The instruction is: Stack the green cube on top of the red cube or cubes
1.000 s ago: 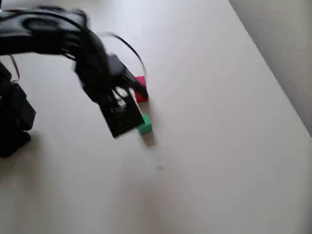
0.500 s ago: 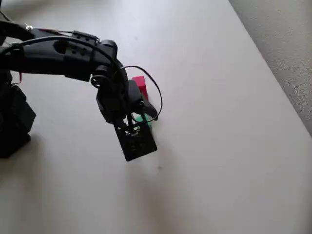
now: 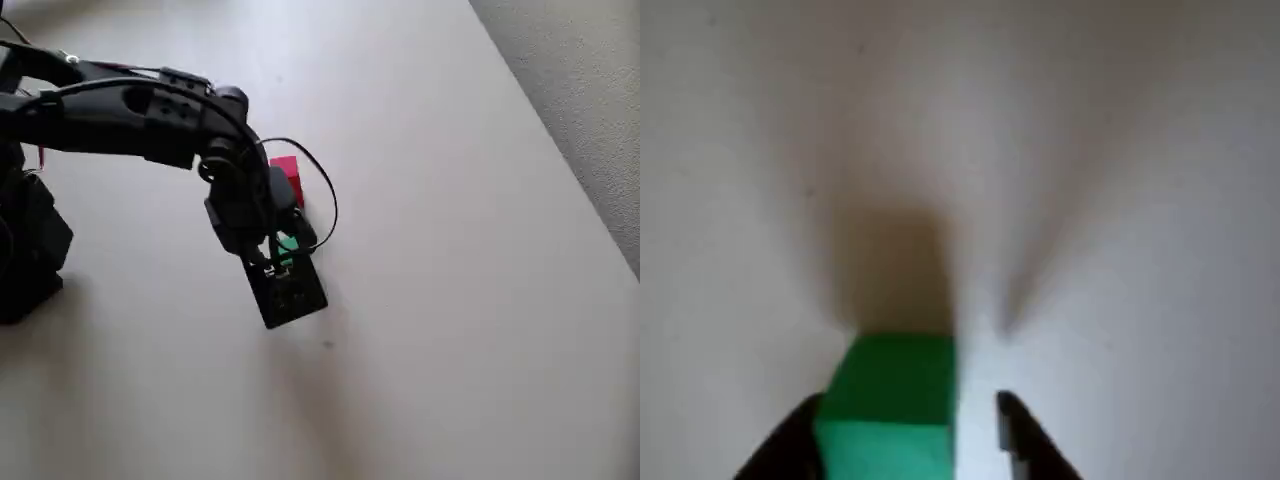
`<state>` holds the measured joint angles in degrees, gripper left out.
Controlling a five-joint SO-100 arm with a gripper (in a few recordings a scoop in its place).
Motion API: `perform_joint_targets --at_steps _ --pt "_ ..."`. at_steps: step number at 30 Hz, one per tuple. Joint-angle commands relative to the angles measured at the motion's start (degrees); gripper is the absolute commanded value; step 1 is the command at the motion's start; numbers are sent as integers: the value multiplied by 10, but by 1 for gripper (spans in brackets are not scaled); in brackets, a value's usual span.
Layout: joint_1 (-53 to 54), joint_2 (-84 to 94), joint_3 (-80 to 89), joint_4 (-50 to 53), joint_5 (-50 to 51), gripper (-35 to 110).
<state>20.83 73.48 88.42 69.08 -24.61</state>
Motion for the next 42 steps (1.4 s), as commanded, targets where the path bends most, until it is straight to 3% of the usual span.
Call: perform_joint_targets --at_steps 1,10,23,42 --pt "-7 4 -32 -11 7 12" --pt "-12 8 -53 10 19 -2" --pt "-38 83 -196 177 72 -2" --pt "-151 129 -213 214 134 -2"
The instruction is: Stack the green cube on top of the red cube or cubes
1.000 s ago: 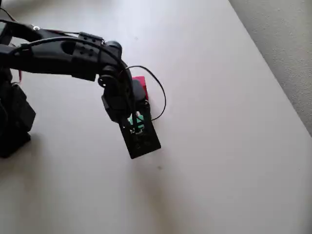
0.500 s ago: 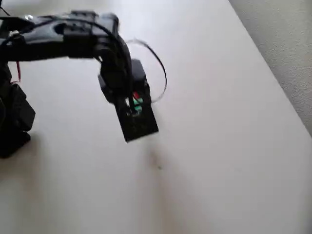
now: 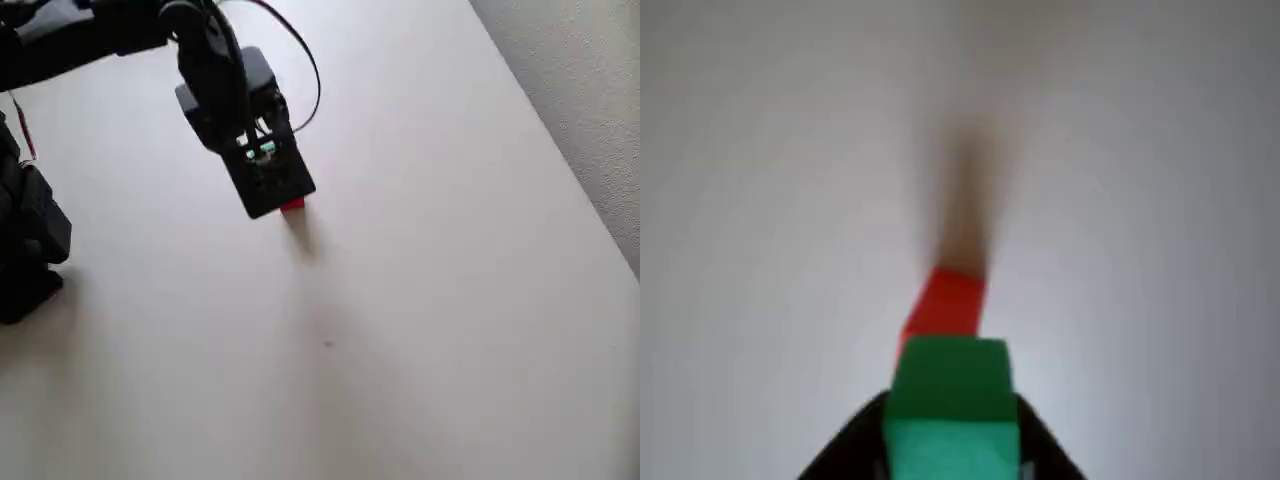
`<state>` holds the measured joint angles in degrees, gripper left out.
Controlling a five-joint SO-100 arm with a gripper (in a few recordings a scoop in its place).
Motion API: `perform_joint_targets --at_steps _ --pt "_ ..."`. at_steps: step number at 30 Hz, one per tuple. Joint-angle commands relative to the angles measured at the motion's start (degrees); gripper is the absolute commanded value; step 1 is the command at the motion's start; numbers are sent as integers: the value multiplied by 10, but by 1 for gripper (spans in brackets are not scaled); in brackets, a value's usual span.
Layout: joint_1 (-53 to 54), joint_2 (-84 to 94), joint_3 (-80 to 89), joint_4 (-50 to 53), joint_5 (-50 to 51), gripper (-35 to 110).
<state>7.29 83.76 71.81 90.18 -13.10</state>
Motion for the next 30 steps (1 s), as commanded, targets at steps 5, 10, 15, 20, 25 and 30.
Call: perform_joint_targets --at_steps 5,10,15,20,25,30 --pt "-25 1 -64 4 46 -2" --pt "-31 -17 -71 4 75 -2" --pt "-38 -31 -72 5 98 -2" --pt "-48 -45 -76 5 111 -2" --pt "-60 -62 -81 4 120 -2" --pt "-62 -79 -91 3 124 -2"
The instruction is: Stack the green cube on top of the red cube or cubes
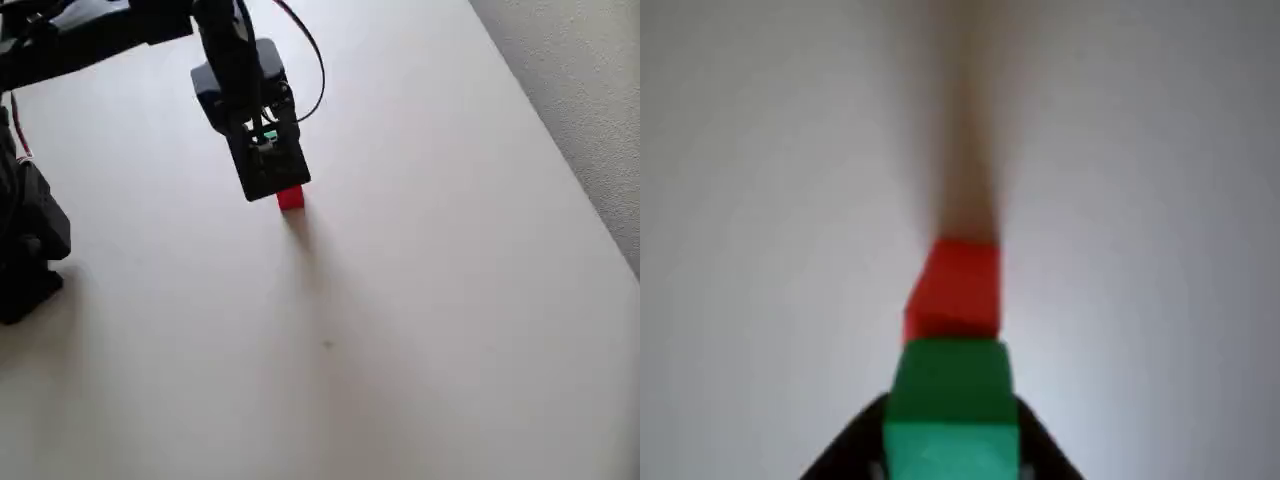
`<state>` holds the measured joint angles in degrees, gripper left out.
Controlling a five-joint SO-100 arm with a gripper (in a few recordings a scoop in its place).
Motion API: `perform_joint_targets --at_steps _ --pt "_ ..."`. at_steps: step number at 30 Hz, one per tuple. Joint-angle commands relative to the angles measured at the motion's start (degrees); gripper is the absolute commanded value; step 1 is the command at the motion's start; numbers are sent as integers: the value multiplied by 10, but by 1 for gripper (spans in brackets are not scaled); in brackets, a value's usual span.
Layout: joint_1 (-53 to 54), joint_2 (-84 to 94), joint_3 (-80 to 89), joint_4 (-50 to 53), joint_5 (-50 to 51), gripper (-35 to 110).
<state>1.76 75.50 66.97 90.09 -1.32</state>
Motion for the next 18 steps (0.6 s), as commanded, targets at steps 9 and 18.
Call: perform_joint_targets --at_steps 9,18 --pt "-4 -7 -61 7 5 -2" --pt "1 -14 -62 10 3 -2"
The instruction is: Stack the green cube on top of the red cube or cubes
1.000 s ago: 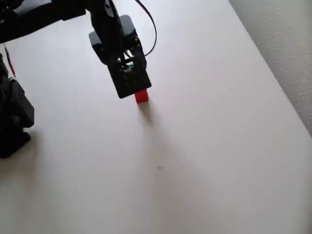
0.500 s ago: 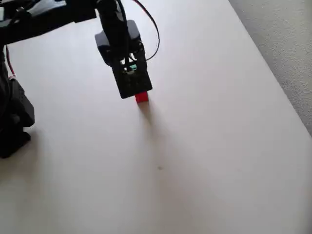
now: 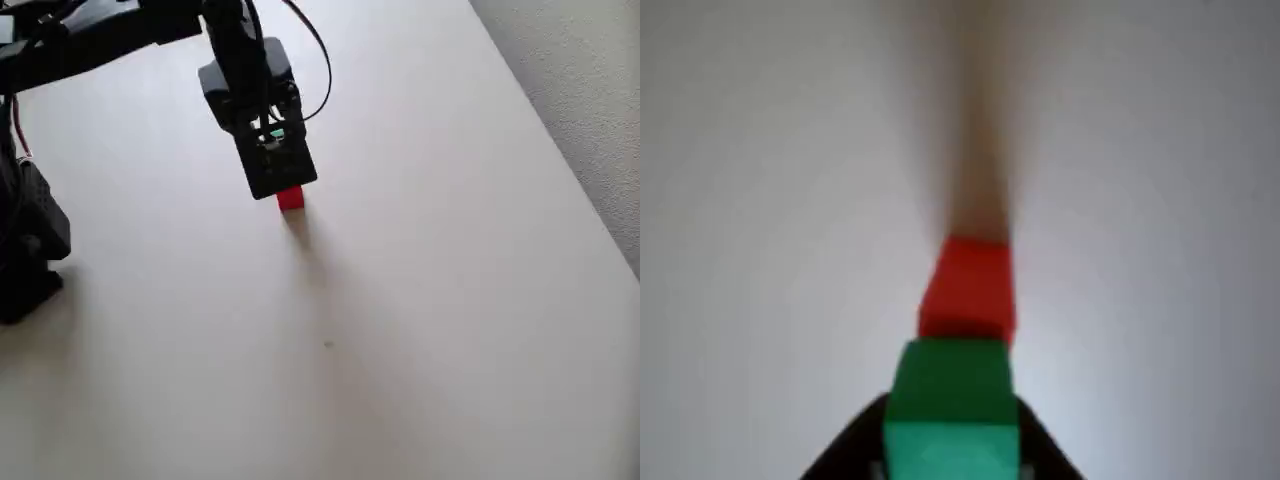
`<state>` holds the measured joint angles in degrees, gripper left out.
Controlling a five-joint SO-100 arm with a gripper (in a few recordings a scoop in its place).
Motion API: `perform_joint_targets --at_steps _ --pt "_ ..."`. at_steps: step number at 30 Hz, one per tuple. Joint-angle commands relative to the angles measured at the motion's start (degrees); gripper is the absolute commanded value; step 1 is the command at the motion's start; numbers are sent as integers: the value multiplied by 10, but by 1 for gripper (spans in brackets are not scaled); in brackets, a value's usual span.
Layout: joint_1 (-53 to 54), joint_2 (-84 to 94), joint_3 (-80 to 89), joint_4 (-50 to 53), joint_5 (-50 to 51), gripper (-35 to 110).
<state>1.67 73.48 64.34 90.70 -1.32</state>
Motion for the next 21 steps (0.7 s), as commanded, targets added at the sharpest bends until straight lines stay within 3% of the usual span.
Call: perform_joint_targets --at_steps 1,21 --pt "3 5 -35 4 3 -2" --pt "18 -9 -40 3 -16 -1"
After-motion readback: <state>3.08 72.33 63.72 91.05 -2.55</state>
